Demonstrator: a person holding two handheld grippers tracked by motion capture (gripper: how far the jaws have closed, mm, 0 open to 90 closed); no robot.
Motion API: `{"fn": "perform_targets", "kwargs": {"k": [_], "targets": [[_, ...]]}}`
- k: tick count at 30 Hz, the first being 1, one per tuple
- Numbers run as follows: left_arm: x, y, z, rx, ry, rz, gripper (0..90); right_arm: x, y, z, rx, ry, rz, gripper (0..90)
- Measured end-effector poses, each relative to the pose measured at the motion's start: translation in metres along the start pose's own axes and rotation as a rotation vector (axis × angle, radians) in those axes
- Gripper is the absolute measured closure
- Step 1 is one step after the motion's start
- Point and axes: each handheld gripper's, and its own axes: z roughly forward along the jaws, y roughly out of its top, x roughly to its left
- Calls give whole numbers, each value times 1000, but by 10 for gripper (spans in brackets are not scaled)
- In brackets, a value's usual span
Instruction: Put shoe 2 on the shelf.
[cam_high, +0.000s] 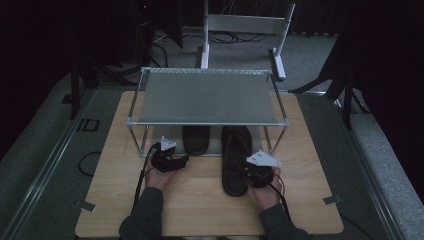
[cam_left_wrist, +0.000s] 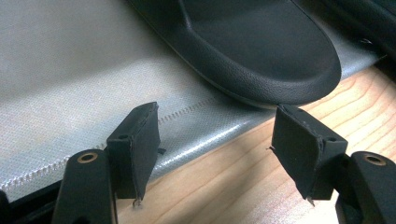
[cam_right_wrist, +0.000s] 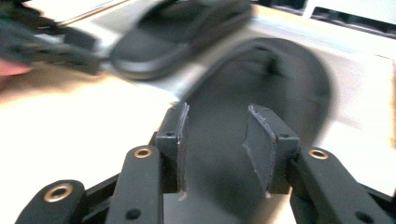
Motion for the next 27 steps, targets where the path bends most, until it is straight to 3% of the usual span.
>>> {"fn": "perform_targets", "kwargs": {"k": [3,7,11,17,27], "targets": [[0,0,0,0,-3,-5,331,13,3,9,13,38,7,614],[1,0,0,0,-5,-7,331,21,1,28,64,34,35,649],[1,0,0,3,-5,-6,331,22,0,37,88,25,38,710],[1,0,0,4,-4,-6,332,19,3,40,84,40,43,733],[1,0,0,5,-4,-7,332,7,16,53,65,12,54,804]]}}
